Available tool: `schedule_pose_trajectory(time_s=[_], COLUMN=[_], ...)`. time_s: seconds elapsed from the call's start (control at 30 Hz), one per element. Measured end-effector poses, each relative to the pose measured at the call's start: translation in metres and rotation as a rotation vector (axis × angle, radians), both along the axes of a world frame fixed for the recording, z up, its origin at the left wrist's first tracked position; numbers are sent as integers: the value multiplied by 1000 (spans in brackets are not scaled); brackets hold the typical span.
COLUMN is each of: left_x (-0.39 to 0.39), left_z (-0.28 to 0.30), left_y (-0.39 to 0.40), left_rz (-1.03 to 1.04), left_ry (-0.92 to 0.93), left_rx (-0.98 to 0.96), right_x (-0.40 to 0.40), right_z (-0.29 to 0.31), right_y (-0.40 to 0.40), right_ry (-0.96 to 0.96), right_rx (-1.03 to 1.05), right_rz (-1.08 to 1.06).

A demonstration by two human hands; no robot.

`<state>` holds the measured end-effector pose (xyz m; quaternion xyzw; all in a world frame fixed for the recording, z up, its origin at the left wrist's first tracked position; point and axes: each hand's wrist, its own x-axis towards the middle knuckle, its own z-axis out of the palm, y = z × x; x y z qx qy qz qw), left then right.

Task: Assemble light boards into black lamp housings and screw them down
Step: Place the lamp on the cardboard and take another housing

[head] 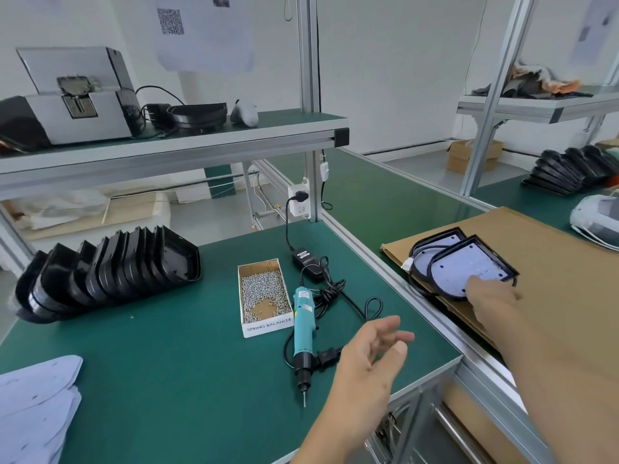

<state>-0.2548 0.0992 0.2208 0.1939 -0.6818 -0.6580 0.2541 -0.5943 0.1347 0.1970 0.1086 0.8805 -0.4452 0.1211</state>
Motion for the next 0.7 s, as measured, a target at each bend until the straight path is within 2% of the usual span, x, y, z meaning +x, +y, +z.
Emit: schedule_pose_trajectory(time_s=[0.1, 0.27, 0.33, 0.43, 0.53, 0.6, 0.7], left_x=[11, 36, 52, 84, 124, 153, 195], left_z=[2, 0, -2, -8, -18, -26, -37], left_y=[-6, -24, -33, -54, -81, -98, -119], left_rz=[26, 110, 163, 270, 445, 588, 780], left_ry=[19, 57, 65, 50, -15, -89, -218], left_rx=[-1, 16, 6, -33, -65, -72, -107], right_x=[-4, 3, 12, 36, 83, 127, 217], right_z=[-12, -11, -5, 7, 31, 52, 72], right_y=[8, 15, 20, 26, 16, -2, -36], right_ry=[16, -7, -5, 192, 406, 506, 569], right_rx=[18, -208, -229, -137, -301, -421, -523], right_rz=[47, -32, -6, -23, -51, 73, 548])
